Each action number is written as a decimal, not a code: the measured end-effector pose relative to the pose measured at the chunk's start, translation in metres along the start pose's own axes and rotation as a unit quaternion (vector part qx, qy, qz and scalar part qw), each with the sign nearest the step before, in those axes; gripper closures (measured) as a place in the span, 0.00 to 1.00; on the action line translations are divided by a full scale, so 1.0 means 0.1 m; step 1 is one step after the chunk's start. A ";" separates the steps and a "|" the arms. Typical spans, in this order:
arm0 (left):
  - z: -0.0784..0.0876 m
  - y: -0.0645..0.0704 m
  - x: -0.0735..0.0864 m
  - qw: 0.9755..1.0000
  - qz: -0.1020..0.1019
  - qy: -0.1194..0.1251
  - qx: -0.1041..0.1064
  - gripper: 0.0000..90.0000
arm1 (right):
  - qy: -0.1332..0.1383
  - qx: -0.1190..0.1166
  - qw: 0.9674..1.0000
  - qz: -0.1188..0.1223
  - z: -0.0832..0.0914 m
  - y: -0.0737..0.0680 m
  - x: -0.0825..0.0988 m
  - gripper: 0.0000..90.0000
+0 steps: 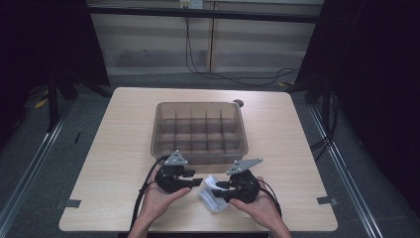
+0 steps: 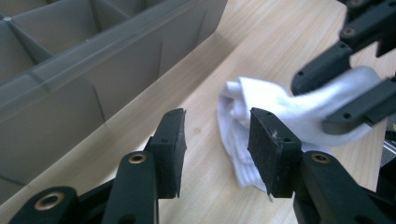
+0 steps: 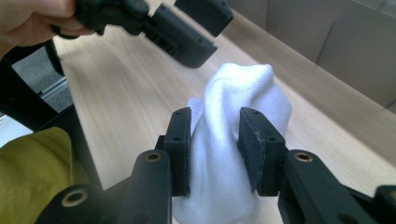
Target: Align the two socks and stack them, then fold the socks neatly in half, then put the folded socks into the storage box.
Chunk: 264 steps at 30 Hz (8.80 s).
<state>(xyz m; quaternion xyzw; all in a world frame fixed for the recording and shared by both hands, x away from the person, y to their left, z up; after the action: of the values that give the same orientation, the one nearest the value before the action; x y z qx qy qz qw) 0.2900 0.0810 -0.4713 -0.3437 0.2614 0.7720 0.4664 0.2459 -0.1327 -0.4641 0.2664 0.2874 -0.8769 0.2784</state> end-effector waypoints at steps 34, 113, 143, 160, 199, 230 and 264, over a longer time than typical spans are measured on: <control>-0.22 0.18 0.02 0.998 -0.036 -0.056 -0.024 0.55 | 0.035 -0.024 0.999 -0.024 0.13 0.08 -0.09 0.57; 0.40 -0.13 0.77 0.995 0.024 0.061 -0.074 0.25 | -0.038 0.107 0.987 -0.116 0.05 0.74 0.19 0.35; 0.44 -0.11 0.85 0.987 0.003 0.122 -0.101 0.26 | -0.050 0.123 0.984 -0.115 0.44 0.79 -0.02 0.18; 0.43 -0.13 0.85 0.988 0.010 0.118 -0.097 0.26 | -0.163 0.180 0.968 -0.057 0.05 0.73 0.03 0.19; 0.43 -0.12 0.85 0.989 0.009 0.118 -0.092 0.26 | -0.174 0.196 0.958 -0.117 0.09 0.88 -0.02 0.62; 0.43 -0.13 0.85 0.989 0.010 0.118 -0.093 0.26 | -0.121 0.103 0.976 -0.150 0.44 0.73 -0.12 0.64; 0.44 -0.14 0.86 0.989 0.012 0.119 -0.092 0.25 | -0.064 0.067 0.994 -0.065 0.68 0.36 -0.87 0.63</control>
<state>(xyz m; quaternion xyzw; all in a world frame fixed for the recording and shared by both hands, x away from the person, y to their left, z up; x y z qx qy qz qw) 0.2615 0.1650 -0.5111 -0.4714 0.2467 0.7520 0.3891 0.3090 -0.1723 -0.3755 0.2082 0.2267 -0.9256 0.2203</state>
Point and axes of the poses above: each handheld gripper's, and its own axes: z roughly backward along the jaws, x roughly out of its underside, y roughly to its right, the point moved 2 cm from there along -z, roughly forward along the jaws, and after that the axes turned 11 degrees about -z, right-handed, at the moved point
